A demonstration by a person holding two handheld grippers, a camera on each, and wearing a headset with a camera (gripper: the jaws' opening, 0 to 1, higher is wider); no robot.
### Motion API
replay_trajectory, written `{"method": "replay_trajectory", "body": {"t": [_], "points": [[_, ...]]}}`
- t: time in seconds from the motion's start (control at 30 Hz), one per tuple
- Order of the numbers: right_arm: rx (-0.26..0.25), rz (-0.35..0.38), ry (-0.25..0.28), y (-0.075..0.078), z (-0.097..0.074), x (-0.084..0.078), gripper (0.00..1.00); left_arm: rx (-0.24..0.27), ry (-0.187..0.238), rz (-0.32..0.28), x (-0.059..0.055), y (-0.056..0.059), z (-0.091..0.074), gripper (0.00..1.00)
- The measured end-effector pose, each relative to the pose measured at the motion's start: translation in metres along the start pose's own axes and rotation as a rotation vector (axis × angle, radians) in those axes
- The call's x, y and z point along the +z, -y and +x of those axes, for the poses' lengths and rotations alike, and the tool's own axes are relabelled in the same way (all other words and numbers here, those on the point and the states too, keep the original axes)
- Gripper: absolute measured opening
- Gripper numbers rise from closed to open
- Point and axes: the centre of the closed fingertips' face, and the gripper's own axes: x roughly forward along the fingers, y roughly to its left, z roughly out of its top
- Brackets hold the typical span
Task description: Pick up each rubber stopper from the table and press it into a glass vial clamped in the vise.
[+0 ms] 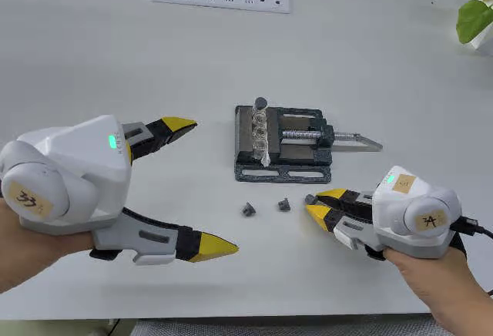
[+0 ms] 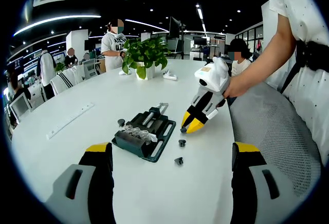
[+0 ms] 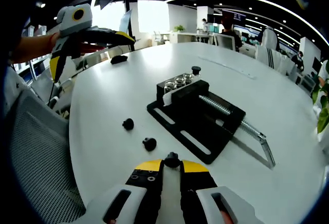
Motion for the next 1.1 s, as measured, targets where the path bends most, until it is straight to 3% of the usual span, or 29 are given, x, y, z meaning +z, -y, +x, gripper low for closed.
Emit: {"method": "replay_trajectory", "body": {"t": [0.2,0.47,0.63,0.87,1.03,1.1], "points": [[0.072,-0.126,0.041,-0.006,-0.024,0.024,0.08,-0.008,0.013,0.007,0.009,0.001,0.001,0.95],[0.211,-0.246,0.086,-0.023,-0.063,0.072,0.08,-0.028,0.032,0.038,0.023,0.007,0.004,0.94],[0.281,-0.306,0.104,-0.033,-0.079,0.097,0.08,-0.042,0.040,0.072,0.032,0.012,0.005,0.90],[0.328,-0.373,0.113,-0.044,-0.089,0.118,0.08,-0.030,0.077,0.094,0.051,0.009,0.003,0.79],[0.338,-0.407,0.133,-0.053,-0.094,0.131,0.08,-0.029,0.106,0.038,0.062,0.007,0.001,0.69],[0.335,-0.417,0.146,-0.056,-0.096,0.136,0.08,-0.040,0.121,-0.015,0.066,0.009,0.001,0.64]]}}
